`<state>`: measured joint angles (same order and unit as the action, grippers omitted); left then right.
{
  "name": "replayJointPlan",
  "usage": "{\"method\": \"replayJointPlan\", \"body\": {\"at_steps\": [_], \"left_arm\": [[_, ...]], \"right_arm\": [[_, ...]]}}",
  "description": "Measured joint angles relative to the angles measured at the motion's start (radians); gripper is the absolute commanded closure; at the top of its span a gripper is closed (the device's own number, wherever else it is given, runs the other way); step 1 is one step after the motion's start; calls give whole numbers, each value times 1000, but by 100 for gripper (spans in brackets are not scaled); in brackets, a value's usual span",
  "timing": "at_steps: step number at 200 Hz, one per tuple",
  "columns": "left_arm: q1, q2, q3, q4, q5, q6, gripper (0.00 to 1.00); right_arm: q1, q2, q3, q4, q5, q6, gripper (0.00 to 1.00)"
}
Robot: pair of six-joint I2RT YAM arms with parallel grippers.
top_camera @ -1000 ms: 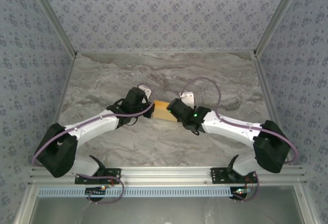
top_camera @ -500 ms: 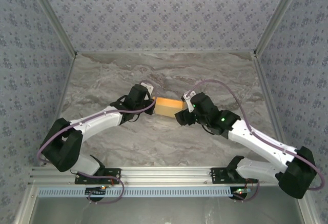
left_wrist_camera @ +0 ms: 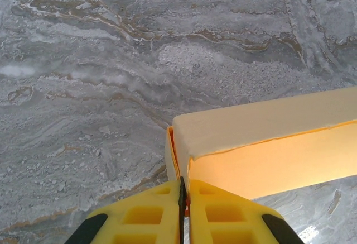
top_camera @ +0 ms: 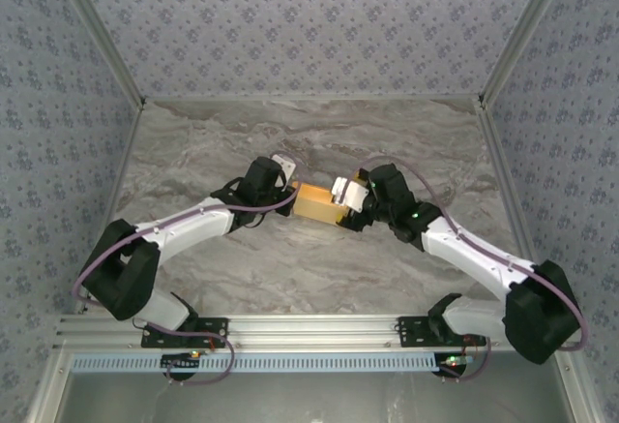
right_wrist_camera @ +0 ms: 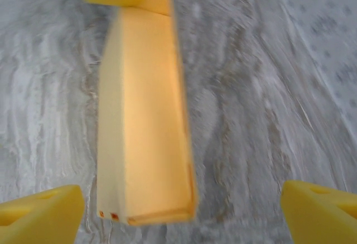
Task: Fold the paper box
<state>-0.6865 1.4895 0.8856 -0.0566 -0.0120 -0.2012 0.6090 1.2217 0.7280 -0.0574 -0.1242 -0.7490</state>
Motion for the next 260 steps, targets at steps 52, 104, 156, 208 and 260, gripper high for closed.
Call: {"method": "replayJointPlan", "body": {"at_steps": [52, 104, 156, 208, 260], "left_arm": [[0, 7, 4, 3, 16, 11, 87], [7, 15, 4, 16, 38, 26, 77], [70, -28, -52, 36, 200, 14, 65], [180, -136, -136, 3, 415, -71, 54], [189, -148, -129, 43, 485, -162, 48]], "right_arm": [[21, 122, -63, 232, -108, -230, 24], [63, 168, -110, 371, -43, -320, 40], [90, 233, -157, 546, 60, -367, 48], [107, 281, -161, 632, 90, -374, 48], [107, 293, -161, 653, 92, -369, 48]]}}
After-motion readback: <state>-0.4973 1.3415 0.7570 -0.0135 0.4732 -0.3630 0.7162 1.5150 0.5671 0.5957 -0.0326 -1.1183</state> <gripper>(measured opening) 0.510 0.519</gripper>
